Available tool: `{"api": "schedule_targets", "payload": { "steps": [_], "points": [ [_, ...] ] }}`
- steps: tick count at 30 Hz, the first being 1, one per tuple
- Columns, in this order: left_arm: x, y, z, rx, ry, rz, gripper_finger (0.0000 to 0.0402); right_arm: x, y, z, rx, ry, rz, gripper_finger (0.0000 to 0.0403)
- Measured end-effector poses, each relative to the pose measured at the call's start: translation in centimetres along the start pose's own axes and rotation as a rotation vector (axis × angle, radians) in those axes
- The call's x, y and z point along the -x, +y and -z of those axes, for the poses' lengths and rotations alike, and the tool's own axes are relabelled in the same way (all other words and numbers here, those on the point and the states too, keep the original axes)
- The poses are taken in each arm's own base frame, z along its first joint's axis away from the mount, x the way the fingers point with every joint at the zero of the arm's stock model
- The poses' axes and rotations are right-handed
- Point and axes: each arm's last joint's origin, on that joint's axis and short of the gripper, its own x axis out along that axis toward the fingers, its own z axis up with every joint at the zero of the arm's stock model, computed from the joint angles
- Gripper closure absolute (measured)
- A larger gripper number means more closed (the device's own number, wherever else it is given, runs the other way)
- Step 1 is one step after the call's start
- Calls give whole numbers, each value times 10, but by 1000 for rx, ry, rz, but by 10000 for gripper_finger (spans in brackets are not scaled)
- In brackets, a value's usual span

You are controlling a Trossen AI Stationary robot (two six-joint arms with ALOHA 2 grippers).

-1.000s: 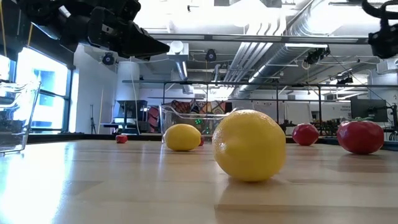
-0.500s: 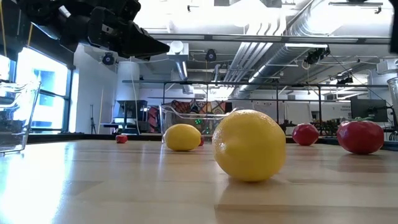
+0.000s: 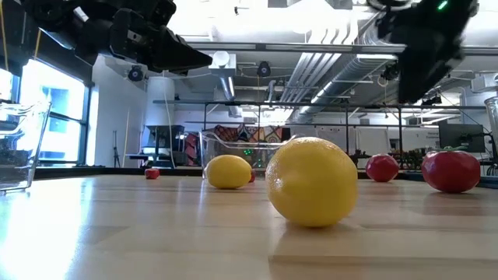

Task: Sort produce into baskets
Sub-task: Put the red tomato in the bottom left transparent bin

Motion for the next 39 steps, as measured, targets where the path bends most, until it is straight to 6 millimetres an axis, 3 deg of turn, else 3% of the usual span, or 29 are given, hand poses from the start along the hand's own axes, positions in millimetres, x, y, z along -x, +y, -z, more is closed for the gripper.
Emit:
{"api": "schedule_targets", "payload": {
  "steps": [7,13,18,22,31,39],
  "points": [
    [0,0,0,-34,-3,-1,399,-46,-16,-25,27,-184,-273,220],
    [0,0,0,-26,-1,-3,399,-78,-16,-33,14,-290,-313,230],
    [0,3,1,45,29,-81,399,-86,-19,-34,6,-331,-206,217],
    [1,7,3,75,64,-97,399,-85,-33,-41,-39,-291,-65,188],
    [1,7,4,77,73,-97,399,-87,-87,-64,-159,-111,146,109],
    [1,7,4,68,74,-96,399,-117,-130,-72,-276,22,228,98]
  ]
}}
